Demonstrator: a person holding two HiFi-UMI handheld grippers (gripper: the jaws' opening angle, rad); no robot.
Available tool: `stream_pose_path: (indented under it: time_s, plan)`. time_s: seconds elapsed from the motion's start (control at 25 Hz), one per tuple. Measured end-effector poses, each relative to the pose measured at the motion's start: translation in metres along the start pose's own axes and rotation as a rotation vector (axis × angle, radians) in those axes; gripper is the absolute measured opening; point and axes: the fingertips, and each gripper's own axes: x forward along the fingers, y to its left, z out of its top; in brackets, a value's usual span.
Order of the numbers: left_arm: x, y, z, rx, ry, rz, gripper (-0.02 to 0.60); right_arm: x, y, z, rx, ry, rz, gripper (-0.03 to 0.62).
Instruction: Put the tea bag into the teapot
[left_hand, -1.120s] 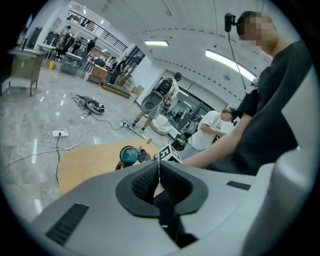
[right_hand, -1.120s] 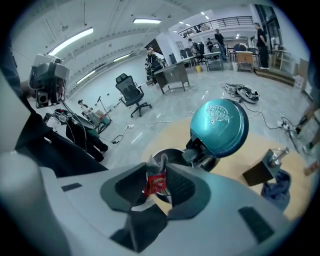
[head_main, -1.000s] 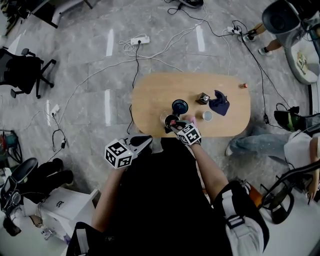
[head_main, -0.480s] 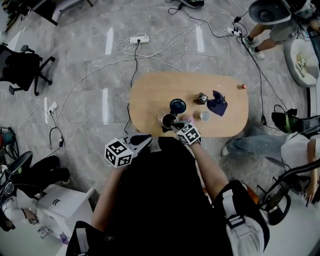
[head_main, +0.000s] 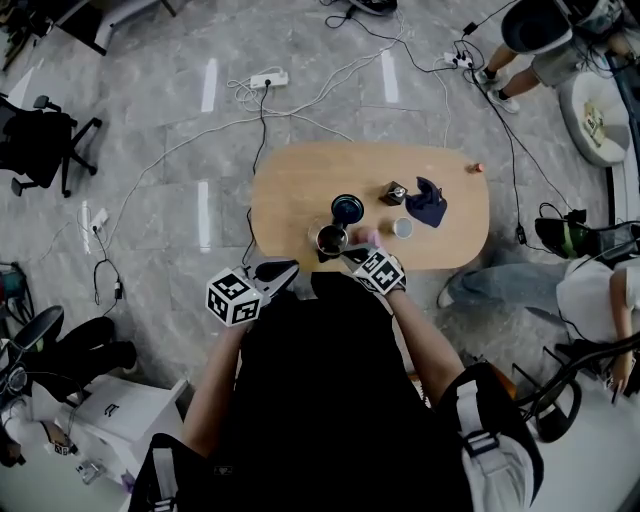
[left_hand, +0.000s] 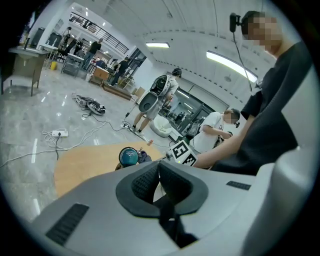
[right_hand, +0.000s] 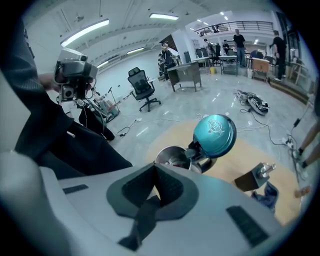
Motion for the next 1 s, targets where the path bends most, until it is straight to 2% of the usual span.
stream_pose_path:
  time_s: [0.28,0.6,1.0]
  plan:
    - [0.016,-0.007,0.000,0.014,0.013,-0.028,0.009,-0.027,0.009,0.006,-0.025,-0.061,-0.023,0.006]
    - [0.031,-0.010,0.004,0.034,0.027,-0.057,0.009,-0.058,0.017,0.034,-0.063,-0.148,-0.045,0.006]
    - [0.039,-0.011,0.006,0.047,0.041,-0.065,0.010,-0.074,0.018,0.050,-0.095,-0.203,-0.060,0.006]
